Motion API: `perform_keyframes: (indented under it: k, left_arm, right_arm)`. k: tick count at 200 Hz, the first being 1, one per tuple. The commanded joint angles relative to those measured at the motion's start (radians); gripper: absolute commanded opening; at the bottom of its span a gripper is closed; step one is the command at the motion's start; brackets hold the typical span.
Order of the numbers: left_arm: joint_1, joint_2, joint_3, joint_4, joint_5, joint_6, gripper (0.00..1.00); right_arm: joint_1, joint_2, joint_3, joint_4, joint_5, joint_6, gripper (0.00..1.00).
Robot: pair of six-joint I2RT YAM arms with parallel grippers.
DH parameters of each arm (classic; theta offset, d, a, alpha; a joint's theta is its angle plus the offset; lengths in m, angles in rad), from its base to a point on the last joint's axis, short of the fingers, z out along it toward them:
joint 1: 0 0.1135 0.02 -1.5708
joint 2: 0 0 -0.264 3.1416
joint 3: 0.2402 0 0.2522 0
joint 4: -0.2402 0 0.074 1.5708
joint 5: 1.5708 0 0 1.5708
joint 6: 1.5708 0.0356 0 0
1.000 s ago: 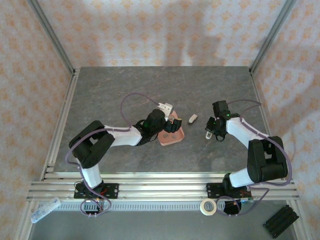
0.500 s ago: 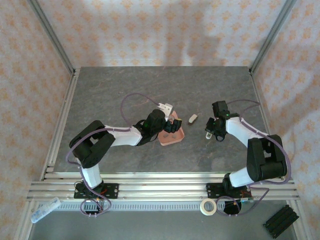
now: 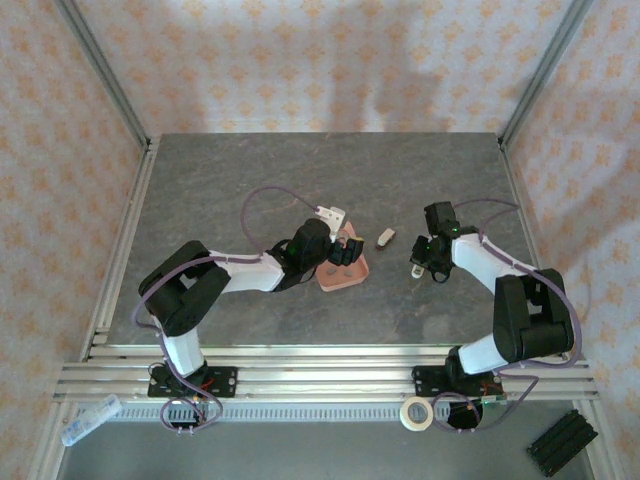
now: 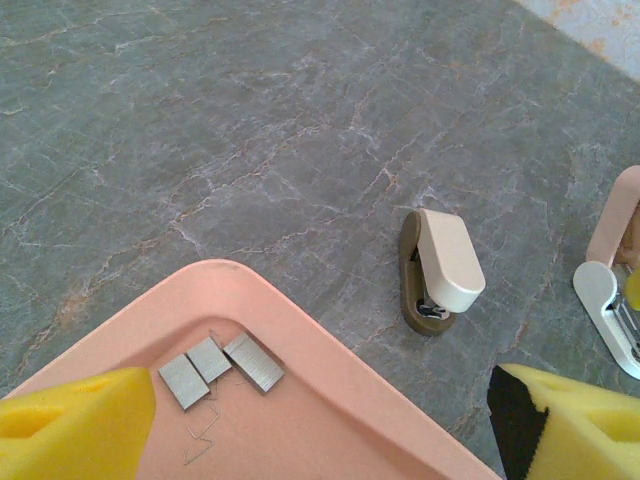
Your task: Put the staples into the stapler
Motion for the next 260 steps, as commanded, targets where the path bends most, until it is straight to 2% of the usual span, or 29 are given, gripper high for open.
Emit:
perform_keyframes:
  k: [1, 115, 191, 240, 260]
  left_arm:
    - [-0.007, 0.011, 0.016, 0.008, -0.008, 0.013, 0.87]
    - [-0.008, 0.002, 0.007, 0.014, -0.008, 0.010, 0.87]
    - [-0.008, -0.011, -0.001, 0.020, -0.009, 0.013, 0.87]
    - [-0.007, -0.047, -0.004, 0.016, -0.001, 0.001, 0.87]
    - [-0.011, -0.057, -0.032, 0.071, -0.012, -0.046, 0.87]
  right_arm:
    - [-0.005, 0.011, 0.013, -0.047, -0.006, -0.022, 0.13]
    - [-0.005, -0.007, 0.031, -0.043, -0.042, -0.023, 0.24]
    - [-0.010, -0.054, 0.065, -0.097, -0.009, -0.042, 0.30]
    - [-0.077, -0.108, 0.073, -0.094, -0.108, -0.038, 0.34]
    - [-0.114, -0.143, 0.057, -0.071, -0.154, -0.037, 0.36]
